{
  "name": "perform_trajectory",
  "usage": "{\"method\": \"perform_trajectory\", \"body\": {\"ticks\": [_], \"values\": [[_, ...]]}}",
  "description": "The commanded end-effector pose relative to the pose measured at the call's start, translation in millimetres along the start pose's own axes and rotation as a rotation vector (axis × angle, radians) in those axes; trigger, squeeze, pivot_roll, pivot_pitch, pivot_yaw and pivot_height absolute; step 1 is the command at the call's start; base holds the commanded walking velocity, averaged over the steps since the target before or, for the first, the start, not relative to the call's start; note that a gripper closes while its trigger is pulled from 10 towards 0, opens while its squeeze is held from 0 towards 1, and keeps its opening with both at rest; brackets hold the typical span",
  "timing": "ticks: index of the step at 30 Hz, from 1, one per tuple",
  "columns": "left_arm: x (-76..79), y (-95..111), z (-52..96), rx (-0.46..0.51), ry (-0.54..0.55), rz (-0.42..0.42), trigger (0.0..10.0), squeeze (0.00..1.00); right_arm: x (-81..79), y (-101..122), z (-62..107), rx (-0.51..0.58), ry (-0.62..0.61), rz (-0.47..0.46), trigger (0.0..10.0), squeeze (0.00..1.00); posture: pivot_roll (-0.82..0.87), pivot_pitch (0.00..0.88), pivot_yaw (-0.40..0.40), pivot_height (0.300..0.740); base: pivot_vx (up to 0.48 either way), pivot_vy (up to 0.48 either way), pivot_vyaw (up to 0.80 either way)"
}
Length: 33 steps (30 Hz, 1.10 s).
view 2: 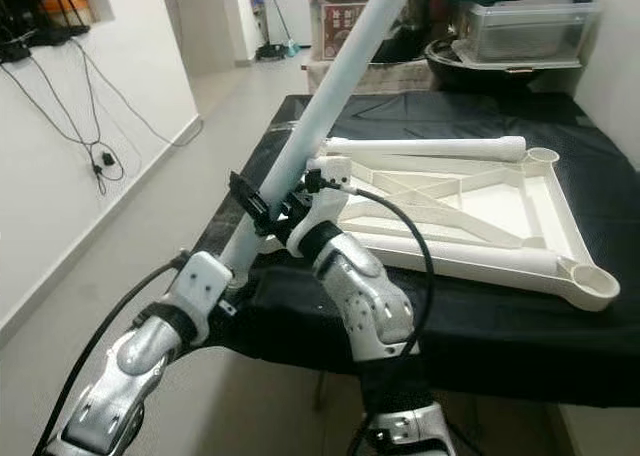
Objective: Building children table
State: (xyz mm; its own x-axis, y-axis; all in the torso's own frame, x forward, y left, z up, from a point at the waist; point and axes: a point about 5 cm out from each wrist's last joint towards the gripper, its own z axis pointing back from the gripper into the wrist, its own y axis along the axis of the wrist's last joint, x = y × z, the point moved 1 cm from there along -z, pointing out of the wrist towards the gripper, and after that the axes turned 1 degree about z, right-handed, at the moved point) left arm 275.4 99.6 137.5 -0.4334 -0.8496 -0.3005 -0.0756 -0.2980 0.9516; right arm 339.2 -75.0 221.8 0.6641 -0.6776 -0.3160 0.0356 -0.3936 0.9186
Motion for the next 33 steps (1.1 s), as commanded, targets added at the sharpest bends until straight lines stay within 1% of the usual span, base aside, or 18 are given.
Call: {"method": "perform_trajectory", "body": {"ticks": [1, 6, 7, 8, 10, 12, 13, 15, 16, 18, 20, 21, 22, 24, 25, 27, 30, 33], "values": [[2.6, 2.3, 6.0, 0.006, -0.027, 0.008, 10.0, 0.0, 0.7, 1.2, -2.0, -0.006, 0.047, -0.047, 10.0, 0.0, 0.0, 0.022, 0.076, 0.74, 0.0, 0.0, 0.0], [4.1, 1.9, 12.5, 0.003, -0.038, 0.06, 10.0, 0.0, -0.2, 2.8, -1.5, -0.026, 0.125, -0.104, 10.0, 0.0, 0.0, 0.024, 0.073, 0.74, 0.0, 0.0, 0.0], [5.0, 3.4, 16.7, 0.007, -0.041, 0.124, 10.0, 0.0, -1.9, 4.6, 0.5, -0.031, 0.187, -0.151, 10.0, 0.0, 0.0, 0.026, 0.072, 0.74, 0.0, 0.0, 0.0], [5.0, 3.4, 16.7, 0.007, -0.041, 0.124, 10.0, 0.0, -1.9, 4.6, 0.5, -0.031, 0.187, -0.151, 10.0, 0.0, 0.0, 0.026, 0.072, 0.74, 0.0, 0.0, 0.0], [9.2, 8.6, 24.1, 0.023, -0.055, 0.26, 10.0, 0.0, -6.2, 7.8, 6.1, -0.042, 0.309, -0.227, 10.0, 0.0, 0.0, 0.026, 0.072, 0.74, 0.0, 0.0, 0.0], [13.8, 13.4, 28.4, 0.038, -0.068, 0.371, 10.0, 0.0, -8.5, 9.2, 9.6, -0.049, 0.374, -0.258, 10.0, 0.0, 0.0, 0.026, 0.072, 0.74, 0.0, 0.0, 0.0], [13.8, 13.4, 28.4, 0.038, -0.068, 0.371, 10.0, 0.0, -8.5, 9.2, 9.6, -0.049, 0.374, -0.258, 10.0, 0.0, 0.0, 0.026, 0.072, 0.74, 0.0, 0.0, 0.0], [19.2, 17.1, 31.8, 0.044, -0.076, 0.489, 10.0, 0.0, -8.8, 9.6, 10.6, -0.053, 0.408, -0.27, 10.0, 0.0, 0.01, 0.027, 0.068, 0.74, 0.0, 0.0, 0.0], [19.2, 17.1, 31.8, 0.044, -0.076, 0.489, 10.0, 0.0, -8.8, 9.6, 10.6, -0.053, 0.408, -0.27, 10.0, 0.0, 0.01, 0.027, 0.068, 0.74, 0.0, 0.0, 0.0], [24.5, 19.6, 35.7, 0.046, -0.083, 0.572, 10.0, 0.0, -8.2, 9.2, 10.2, -0.06, 0.438, -0.264, 10.0, 0.0, 0.01, 0.026, 0.065, 0.74, 0.0, 0.0, 0.0], [24.5, 19.6, 35.7, 0.046, -0.083, 0.572, 10.0, 0.0, -8.2, 9.2, 10.2, -0.06, 0.438, -0.264, 10.0, 0.0, 0.01, 0.026, 0.065, 0.74, 0.0, 0.0, 0.0], [27.1, 20.6, 38.2, 0.05, -0.093, 0.595, 10.0, 0.0, -7.9, 8.4, 10.1, -0.068, 0.449, -0.262, 10.0, 0.0, 0.01, 0.025, 0.066, 0.74, 0.0, 0.0, 0.0], [27.1, 20.6, 38.2, 0.05, -0.093, 0.595, 10.0, 0.0, -7.9, 8.4, 10.1, -0.068, 0.449, -0.262, 10.0, 0.0, 0.01, 0.025, 0.066, 0.74, 0.0, 0.0, 0.0], [35.8, 20.0, 48.8, 0.03, -0.149, 0.645, 10.0, 0.0, -9.5, 4.8, 10.7, -0.11, 0.507, -0.252, 10.0, 0.0, 0.01, 0.023, 0.063, 0.74, 0.0, 0.0, 0.0], [35.8, 20.0, 48.8, 0.03, -0.149, 0.645, 10.0, 0.0, -9.5, 4.8, 10.7, -0.11, 0.507, -0.252, 10.0, 0.0, 0.01, 0.023, 0.063, 0.74, 0.0, 0.0, 0.0], [40.9, 19.0, 59.2, 0.006, -0.208, 0.68, 10.0, 0.0, -12.0, 3.5, 12.8, -0.143, 0.561, -0.254, 10.0, 0.0, 0.01, 0.022, 0.062, 0.74, 0.0, 0.0, 0.0], [43.1, 18.7, 63.5, -0.004, -0.243, 0.692, 10.0, 0.0, -13.5, 3.1, 13.7, -0.155, 0.581, -0.252, 10.0, 0.0, 0.01, 0.022, 0.062, 0.74, 0.0, 0.0, 0.0], [52.9, 19.5, 80.5, -0.042, -0.399, 0.728, 10.0, 0.0, -20.1, 1.1, 18.3, -0.201, 0.663, -0.235, 10.0, 0.0, 0.01, 0.022, 0.062, 0.74, 0.0, 0.0, 0.0]]}}
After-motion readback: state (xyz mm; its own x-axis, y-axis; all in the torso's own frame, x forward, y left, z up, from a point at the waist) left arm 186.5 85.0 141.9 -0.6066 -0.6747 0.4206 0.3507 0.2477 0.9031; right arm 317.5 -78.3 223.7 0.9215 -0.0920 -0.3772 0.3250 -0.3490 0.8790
